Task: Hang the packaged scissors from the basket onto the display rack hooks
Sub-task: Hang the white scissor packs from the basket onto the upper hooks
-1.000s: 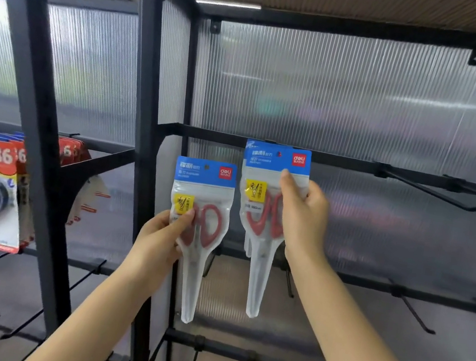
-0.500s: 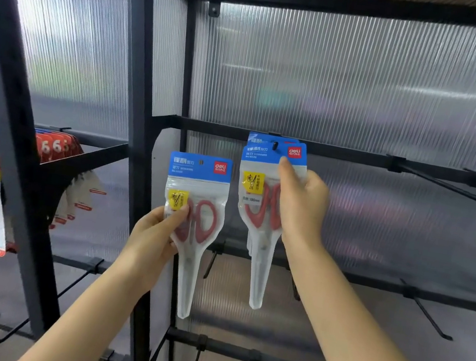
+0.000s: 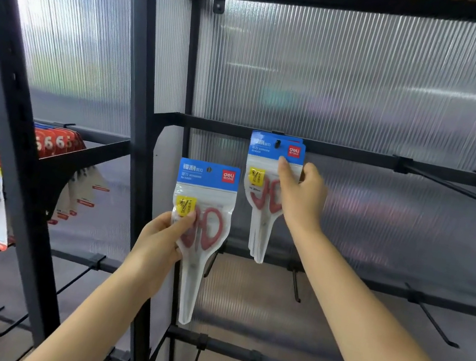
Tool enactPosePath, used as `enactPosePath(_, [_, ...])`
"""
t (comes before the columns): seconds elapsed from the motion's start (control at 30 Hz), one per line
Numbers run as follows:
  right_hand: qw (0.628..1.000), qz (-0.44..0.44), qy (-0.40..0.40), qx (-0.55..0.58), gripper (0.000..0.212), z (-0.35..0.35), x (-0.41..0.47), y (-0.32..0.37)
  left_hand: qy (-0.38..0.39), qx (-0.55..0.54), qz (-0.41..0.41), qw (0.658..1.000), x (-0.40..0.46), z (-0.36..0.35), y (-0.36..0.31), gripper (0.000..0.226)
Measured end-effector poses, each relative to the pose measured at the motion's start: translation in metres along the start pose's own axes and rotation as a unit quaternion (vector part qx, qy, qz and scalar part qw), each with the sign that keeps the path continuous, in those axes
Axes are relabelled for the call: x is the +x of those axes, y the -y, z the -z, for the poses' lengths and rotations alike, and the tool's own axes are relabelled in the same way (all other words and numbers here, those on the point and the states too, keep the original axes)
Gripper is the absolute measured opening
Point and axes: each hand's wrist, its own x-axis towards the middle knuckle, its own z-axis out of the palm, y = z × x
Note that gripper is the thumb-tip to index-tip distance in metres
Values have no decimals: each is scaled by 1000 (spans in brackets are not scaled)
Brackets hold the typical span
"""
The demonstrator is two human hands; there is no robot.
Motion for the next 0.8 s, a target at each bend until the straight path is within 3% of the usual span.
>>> enactPosePath(0.4, [984, -18, 55, -171, 31, 3, 32, -4, 3, 31, 21, 999, 2, -9, 9, 29])
enactPosePath(0.47, [980, 17, 48, -193, 28, 10, 31, -2, 8, 35, 20, 999, 0, -12, 9, 24])
enactPosePath(0.57, [977, 143, 28, -158, 24, 26, 18, 1, 4, 53, 19, 998, -2, -14, 13, 21])
enactPosePath(0.67, [965, 197, 113, -127, 26, 45, -4, 9, 13, 67, 10, 998, -6, -20, 20, 27])
enactPosePath(0.8, [940, 127, 290, -131, 28, 63, -29, 19, 43, 74, -10, 996, -15, -38, 24, 18])
